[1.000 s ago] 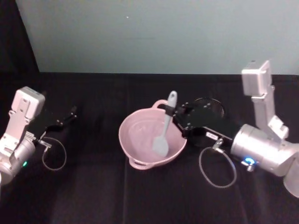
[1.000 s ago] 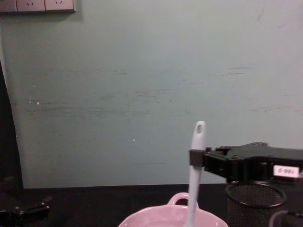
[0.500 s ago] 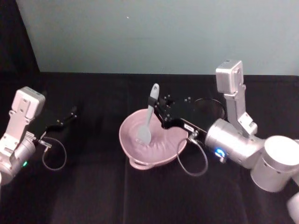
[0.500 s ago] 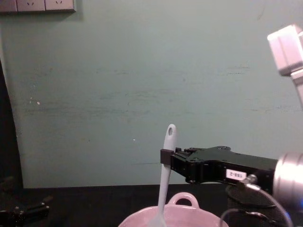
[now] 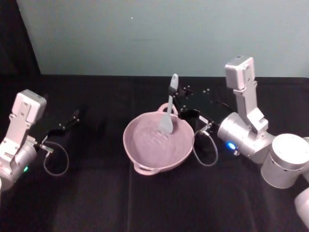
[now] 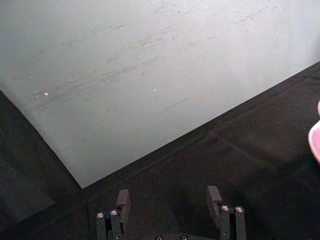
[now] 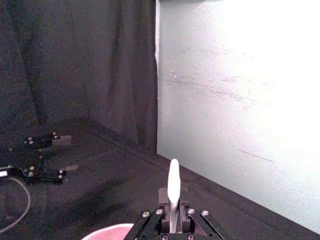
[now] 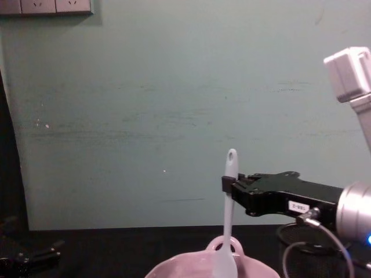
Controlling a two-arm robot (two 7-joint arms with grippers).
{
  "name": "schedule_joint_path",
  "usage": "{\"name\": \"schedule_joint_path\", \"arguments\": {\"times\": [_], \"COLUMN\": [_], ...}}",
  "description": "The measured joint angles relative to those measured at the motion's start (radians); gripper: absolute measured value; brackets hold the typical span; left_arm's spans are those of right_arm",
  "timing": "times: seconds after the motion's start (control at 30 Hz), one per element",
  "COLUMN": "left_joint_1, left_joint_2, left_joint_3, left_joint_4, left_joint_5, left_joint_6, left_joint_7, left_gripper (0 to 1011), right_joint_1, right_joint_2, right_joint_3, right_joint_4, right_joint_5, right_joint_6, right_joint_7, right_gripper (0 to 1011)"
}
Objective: Use the one hand to pick up the spoon and stir the clear water in the bowl.
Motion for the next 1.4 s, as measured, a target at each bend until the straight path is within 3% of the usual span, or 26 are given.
{"name": "schedule_joint_path", "arguments": {"times": [0.2, 0.4, 0.6, 0.73, 1.0, 1.23, 1.4], "left_joint_1": [0.0, 0.0, 0.0, 0.0, 0.0, 0.0, 0.0], "left_joint_2": [0.0, 0.0, 0.0, 0.0, 0.0, 0.0, 0.0], "left_joint_3": [0.0, 0.0, 0.0, 0.0, 0.0, 0.0, 0.0], "left_joint_4": [0.0, 0.0, 0.0, 0.0, 0.0, 0.0, 0.0], "left_joint_5": [0.0, 0.0, 0.0, 0.0, 0.0, 0.0, 0.0], "left_joint_6": [0.0, 0.0, 0.0, 0.0, 0.0, 0.0, 0.0], "left_joint_7": [0.0, 0.0, 0.0, 0.0, 0.0, 0.0, 0.0], "left_gripper": [1011, 1011, 1011, 1011, 1011, 1011, 1011], "right_joint_1": [-0.05, -0.116, -0.158, -0.154, -0.089, -0.051, -0.046], "right_joint_2": [0.037, 0.07, 0.082, 0.071, 0.007, -0.021, -0.019], "right_joint_3": [0.028, 0.047, 0.036, 0.014, -0.021, -0.013, 0.007], "right_joint_4": [-0.076, -0.163, -0.214, -0.207, -0.115, -0.056, -0.045], "right_joint_5": [-0.002, 0.029, 0.056, 0.056, 0.023, -0.022, -0.046], "right_joint_6": [0.025, 0.05, 0.067, 0.063, 0.017, -0.021, -0.027], "right_joint_7": [0.016, 0.048, 0.071, 0.077, 0.066, 0.034, 0.016], "right_gripper": [111, 111, 111, 110, 111, 111, 111]}}
